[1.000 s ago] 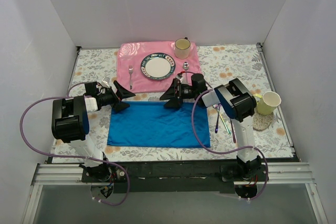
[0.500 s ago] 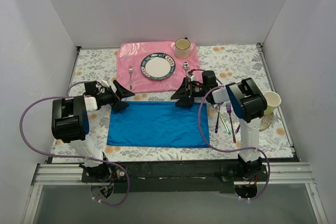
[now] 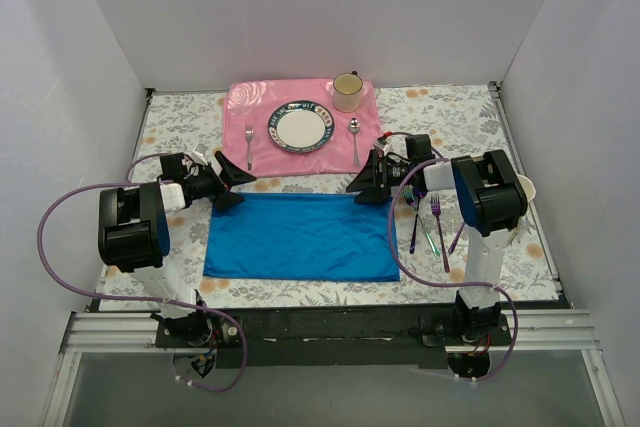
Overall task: Fold the napkin into a case and place the utensils inside
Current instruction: Smooth out the rectangle-folded napkin at the center of the board, then pick up the rectangle-folded napkin at the center of the board, then fold the rectangle-folded napkin at the center of the board, then rotate the square-folded napkin at the center of the board.
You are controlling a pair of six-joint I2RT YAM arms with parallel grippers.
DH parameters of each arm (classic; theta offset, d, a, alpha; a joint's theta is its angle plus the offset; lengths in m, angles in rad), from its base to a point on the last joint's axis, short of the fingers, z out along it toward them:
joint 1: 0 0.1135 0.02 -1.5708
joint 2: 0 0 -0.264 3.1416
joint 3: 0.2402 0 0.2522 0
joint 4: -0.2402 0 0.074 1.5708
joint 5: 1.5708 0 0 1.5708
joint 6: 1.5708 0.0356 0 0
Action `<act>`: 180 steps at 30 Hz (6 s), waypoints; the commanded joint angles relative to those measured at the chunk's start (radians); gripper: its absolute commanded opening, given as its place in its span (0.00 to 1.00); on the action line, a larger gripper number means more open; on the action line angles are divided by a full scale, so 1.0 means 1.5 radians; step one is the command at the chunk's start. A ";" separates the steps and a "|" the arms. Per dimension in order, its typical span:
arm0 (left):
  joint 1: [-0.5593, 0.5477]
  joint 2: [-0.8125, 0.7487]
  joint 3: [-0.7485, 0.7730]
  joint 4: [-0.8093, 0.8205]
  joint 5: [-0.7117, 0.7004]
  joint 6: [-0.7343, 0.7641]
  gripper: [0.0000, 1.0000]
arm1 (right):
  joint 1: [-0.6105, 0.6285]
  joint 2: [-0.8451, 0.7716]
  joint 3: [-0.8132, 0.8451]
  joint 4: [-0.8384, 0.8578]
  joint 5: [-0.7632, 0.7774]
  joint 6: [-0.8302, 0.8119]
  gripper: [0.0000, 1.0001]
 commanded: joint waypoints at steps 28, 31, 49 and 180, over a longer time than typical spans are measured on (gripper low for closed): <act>-0.019 -0.155 0.207 -0.262 -0.023 0.262 0.98 | 0.006 -0.170 0.097 -0.268 0.008 -0.169 0.93; -0.018 -0.182 0.247 -0.424 -0.119 0.444 0.98 | 0.011 -0.193 0.117 -0.369 0.047 -0.255 0.87; -0.032 -0.294 0.022 -0.544 -0.424 0.643 0.34 | 0.036 -0.346 -0.025 -0.552 0.428 -0.373 0.59; -0.407 -0.029 0.121 -0.374 -0.158 0.250 0.45 | 0.036 -0.218 0.226 -0.674 0.519 -0.522 0.77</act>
